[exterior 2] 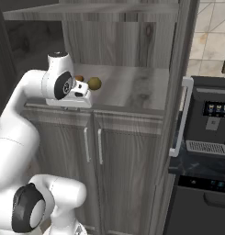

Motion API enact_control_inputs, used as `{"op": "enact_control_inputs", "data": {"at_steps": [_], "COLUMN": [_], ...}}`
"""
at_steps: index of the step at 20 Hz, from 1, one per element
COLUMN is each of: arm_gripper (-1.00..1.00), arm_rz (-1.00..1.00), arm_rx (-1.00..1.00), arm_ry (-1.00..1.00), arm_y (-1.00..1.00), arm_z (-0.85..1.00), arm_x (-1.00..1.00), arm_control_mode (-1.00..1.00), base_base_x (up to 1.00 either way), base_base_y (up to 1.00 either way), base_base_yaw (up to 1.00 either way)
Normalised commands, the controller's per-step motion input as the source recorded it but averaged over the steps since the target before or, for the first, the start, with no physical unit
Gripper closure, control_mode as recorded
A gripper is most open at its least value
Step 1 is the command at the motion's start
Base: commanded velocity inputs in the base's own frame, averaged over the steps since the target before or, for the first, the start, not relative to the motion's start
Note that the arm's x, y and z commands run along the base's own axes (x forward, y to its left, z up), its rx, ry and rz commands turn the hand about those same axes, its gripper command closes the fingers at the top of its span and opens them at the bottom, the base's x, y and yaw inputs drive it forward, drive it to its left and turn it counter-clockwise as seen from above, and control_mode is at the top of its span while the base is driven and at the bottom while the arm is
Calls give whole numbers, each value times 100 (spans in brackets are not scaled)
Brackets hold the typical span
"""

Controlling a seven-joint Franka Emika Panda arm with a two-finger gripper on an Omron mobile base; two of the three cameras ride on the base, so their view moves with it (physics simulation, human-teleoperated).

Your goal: Pick the potatos from the cabinet and place them in one bowl. Pick the onion from the sink and place it in the other bowl.

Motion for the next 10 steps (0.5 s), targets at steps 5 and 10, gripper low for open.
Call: {"op": "enact_control_inputs", "data": {"at_steps": [5,10], "arm_gripper": [-100,-100], "arm_rz": [0,0], "arm_rx": [0,0], "arm_ry": [0,0], "arm_y": [0,0], "arm_z": [0,0], "arm_x": [11,38], "arm_control_mode": [-100,-100], "base_base_x": [0,0], "base_base_y": [0,0], "base_base_yaw": [0,0]}}
